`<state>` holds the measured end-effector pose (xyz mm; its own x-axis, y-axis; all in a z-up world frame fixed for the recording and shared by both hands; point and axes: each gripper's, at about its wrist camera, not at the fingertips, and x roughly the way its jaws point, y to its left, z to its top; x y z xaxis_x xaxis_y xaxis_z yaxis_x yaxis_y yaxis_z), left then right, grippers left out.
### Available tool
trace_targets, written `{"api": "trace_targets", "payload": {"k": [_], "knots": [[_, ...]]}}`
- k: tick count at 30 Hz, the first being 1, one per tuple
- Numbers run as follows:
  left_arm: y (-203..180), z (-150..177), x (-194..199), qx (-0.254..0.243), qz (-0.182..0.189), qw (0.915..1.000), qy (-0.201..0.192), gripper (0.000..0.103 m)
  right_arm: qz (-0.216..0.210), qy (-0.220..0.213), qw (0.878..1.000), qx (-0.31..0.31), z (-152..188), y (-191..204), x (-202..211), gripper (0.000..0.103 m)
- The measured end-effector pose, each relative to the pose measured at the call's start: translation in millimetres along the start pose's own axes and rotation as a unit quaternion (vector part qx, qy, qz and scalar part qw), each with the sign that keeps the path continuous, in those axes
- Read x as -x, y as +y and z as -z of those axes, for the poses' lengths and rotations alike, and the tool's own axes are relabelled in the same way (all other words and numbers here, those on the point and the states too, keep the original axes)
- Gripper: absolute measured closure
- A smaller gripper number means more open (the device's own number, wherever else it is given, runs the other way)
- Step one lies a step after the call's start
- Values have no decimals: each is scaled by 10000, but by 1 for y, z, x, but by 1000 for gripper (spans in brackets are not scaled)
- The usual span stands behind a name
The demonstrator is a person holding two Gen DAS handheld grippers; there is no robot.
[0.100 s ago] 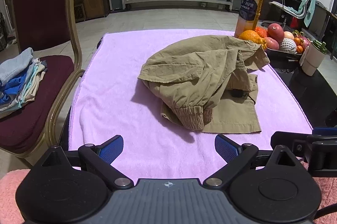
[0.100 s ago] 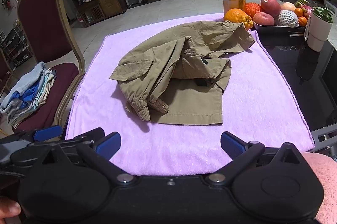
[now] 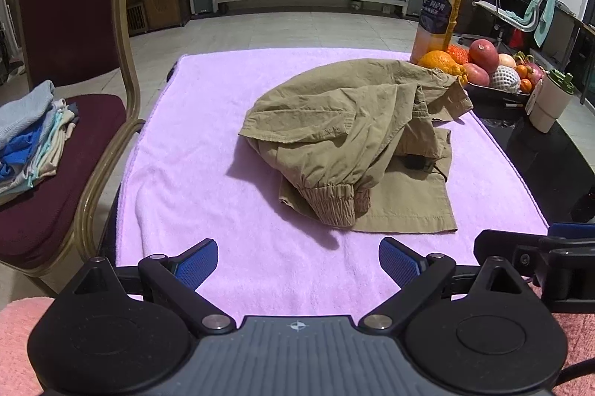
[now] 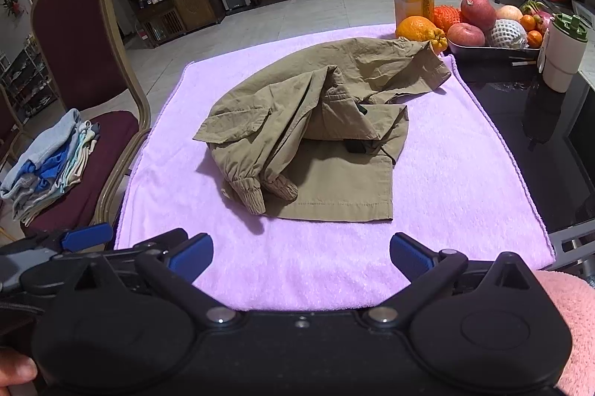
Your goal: Fold clothes
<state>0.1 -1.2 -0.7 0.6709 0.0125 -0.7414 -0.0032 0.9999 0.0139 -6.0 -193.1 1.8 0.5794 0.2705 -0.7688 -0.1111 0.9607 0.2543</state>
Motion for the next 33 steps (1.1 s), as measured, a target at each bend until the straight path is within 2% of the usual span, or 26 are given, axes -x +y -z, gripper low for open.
{"api": "trace_targets", "payload": {"k": [33], "knots": [[4, 0, -3, 91, 23, 9999, 100, 7, 7, 46, 10000, 51, 0, 2, -1, 0]]}}
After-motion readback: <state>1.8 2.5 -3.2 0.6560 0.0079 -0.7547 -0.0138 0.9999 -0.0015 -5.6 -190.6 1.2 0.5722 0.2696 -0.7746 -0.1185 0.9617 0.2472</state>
